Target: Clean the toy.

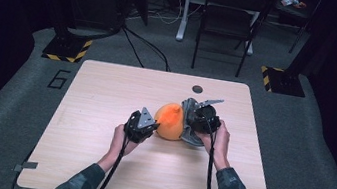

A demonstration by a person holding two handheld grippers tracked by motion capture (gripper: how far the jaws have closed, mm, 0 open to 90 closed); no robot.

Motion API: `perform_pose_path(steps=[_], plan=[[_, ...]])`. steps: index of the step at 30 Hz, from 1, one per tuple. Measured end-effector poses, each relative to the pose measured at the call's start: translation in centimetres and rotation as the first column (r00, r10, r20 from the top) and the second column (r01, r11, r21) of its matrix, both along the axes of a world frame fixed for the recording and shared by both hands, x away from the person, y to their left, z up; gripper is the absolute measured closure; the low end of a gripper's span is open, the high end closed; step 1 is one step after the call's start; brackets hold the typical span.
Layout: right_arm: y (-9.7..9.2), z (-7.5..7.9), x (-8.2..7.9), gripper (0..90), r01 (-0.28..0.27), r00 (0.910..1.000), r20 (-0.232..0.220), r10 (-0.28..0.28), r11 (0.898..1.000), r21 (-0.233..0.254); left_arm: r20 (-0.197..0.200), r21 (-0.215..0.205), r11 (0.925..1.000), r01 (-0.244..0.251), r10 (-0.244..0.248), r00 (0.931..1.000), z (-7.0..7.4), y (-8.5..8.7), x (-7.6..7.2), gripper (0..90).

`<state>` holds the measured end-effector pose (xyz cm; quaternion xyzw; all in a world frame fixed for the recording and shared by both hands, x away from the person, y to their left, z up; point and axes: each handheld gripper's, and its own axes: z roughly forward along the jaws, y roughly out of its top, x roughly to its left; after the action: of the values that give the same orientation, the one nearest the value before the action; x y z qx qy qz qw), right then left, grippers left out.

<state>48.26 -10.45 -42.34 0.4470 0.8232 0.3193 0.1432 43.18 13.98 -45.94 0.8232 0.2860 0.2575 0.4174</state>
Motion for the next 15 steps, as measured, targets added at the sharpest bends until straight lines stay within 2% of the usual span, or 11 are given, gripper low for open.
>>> perform_pose_path(steps=[6, 9, 13, 15], plan=[[-0.3, 1.5, -0.3, 74.0, 0.007, 1.0000, 0.005, -0.007, 1.000, 0.024, 0.055, 0.012, 0.9998, 0.015, -0.016, 0.9984, 1.0, -0.1, -0.2, 83.9], [-0.1, 2.8, -0.9, 74.0, 0.000, 0.9994, 0.036, -0.001, 0.999, 0.041, 0.065, 0.027, 0.9995, 0.019, -0.020, 0.9977, 1.2, -0.3, -0.2, 83.9], [0.6, 4.1, -1.7, 73.9, -0.032, 0.9970, 0.071, 0.029, 0.998, 0.046, 0.069, 0.023, 0.9992, 0.032, -0.033, 0.9971, 1.3, -0.7, -0.3, 83.8], [1.2, 4.6, -2.2, 73.8, -0.057, 0.9949, 0.085, 0.054, 0.998, 0.034, 0.076, 0.022, 0.9991, 0.037, -0.039, 0.9964, 1.3, -1.0, -0.4, 83.8]])
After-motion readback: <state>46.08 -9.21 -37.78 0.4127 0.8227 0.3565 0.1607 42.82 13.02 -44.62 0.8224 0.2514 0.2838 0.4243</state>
